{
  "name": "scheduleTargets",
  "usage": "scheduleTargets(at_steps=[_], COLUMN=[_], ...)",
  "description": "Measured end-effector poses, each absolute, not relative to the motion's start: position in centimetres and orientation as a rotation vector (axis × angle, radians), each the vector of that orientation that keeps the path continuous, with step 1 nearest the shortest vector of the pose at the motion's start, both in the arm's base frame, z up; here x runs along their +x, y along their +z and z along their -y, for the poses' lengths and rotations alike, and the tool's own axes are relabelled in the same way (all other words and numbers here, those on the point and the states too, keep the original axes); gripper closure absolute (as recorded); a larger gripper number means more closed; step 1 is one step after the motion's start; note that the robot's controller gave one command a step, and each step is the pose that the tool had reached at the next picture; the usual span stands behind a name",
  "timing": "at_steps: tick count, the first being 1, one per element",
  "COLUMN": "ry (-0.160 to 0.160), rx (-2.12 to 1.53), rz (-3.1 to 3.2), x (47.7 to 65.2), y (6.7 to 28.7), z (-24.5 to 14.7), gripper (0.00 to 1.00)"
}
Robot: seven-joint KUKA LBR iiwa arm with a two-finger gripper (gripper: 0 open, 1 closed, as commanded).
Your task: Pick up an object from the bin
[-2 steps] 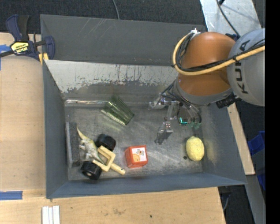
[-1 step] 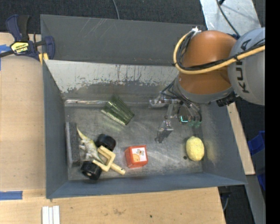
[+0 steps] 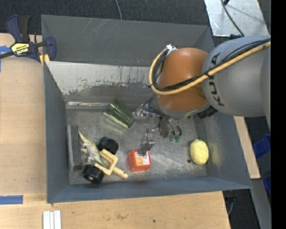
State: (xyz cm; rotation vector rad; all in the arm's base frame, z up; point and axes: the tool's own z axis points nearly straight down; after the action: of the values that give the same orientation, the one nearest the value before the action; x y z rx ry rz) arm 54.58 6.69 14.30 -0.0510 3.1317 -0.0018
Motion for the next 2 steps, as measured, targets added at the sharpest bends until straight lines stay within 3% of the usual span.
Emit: scheduleTargets(at_steps=[1,2], ry=[0.012,0.001], rx=[-0.107,-0.094], rz=[-3.121,-3.141], x=[50.7,51.6], y=[8.8,9.9], z=[-11.3,-9.6], gripper=[0.00,0.00])
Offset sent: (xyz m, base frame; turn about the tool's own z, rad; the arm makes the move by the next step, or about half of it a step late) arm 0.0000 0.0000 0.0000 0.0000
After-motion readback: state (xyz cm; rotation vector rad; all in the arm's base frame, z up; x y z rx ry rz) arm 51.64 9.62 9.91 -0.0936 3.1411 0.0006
